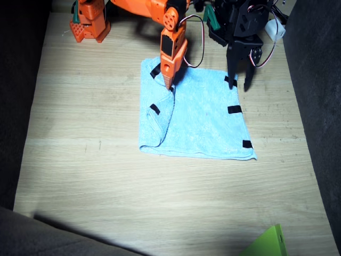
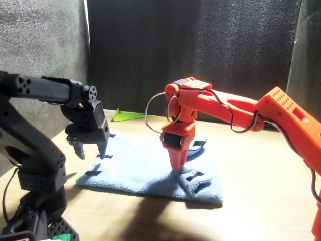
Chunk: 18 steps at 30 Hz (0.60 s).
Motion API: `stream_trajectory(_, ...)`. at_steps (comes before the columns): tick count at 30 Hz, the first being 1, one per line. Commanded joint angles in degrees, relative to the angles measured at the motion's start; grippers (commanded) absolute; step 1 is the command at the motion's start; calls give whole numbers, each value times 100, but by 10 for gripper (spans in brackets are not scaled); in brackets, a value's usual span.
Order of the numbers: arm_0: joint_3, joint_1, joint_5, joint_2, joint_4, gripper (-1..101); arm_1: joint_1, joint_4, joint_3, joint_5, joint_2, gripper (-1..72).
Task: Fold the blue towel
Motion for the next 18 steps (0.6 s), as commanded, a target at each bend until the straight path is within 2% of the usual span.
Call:
stream_trajectory(1, -44, 88, 70, 53, 18, 286, 281, 114, 229, -123, 571, 214)
stream_trajectory(9, -229, 114, 70, -237, 44, 286, 686, 123, 431, -369, 1028, 213)
stream_trajectory(18, -334, 114, 79, -404, 62, 283, 1222, 123, 431, -378, 1723, 205)
